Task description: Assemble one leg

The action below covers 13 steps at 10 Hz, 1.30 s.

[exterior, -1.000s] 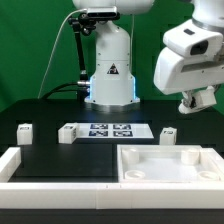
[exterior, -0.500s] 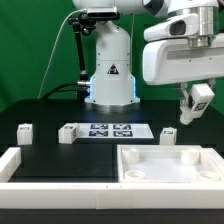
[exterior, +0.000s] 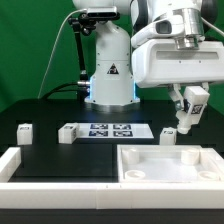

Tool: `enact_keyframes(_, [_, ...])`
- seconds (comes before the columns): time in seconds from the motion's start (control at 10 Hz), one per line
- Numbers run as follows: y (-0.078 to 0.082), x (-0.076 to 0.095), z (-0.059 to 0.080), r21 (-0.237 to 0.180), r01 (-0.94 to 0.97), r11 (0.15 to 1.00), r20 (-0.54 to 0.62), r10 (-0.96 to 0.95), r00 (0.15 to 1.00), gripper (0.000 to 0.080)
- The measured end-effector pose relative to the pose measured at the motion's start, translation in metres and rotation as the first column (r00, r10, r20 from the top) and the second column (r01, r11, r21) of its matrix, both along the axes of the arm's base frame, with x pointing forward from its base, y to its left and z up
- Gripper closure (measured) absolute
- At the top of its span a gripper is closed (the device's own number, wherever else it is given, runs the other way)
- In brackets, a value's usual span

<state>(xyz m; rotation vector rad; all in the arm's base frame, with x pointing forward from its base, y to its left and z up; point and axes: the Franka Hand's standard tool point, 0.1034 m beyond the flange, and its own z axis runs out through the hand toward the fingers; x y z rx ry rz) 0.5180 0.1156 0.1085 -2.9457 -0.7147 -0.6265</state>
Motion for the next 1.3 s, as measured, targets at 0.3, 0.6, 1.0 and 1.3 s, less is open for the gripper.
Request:
enact_keyframes(0.3, [0.001, 0.030, -0.002, 0.034, 0.087, 0.996, -0.062, -0.085, 0.994, 0.0512])
enact_keyframes(0.6, [0.014, 0.079, -0.004, 0.062, 0.088, 0.994, -0.042, -0.086, 0.995, 0.0512])
enact_keyframes(1.0, [0.014, 0.085, -0.006, 0.065, 0.085, 0.994, -0.032, -0.083, 0.996, 0.0512])
enact_keyframes(1.3, [0.009, 0.087, -0.008, 0.069, 0.074, 0.995, 0.040, -0.077, 0.996, 0.0512])
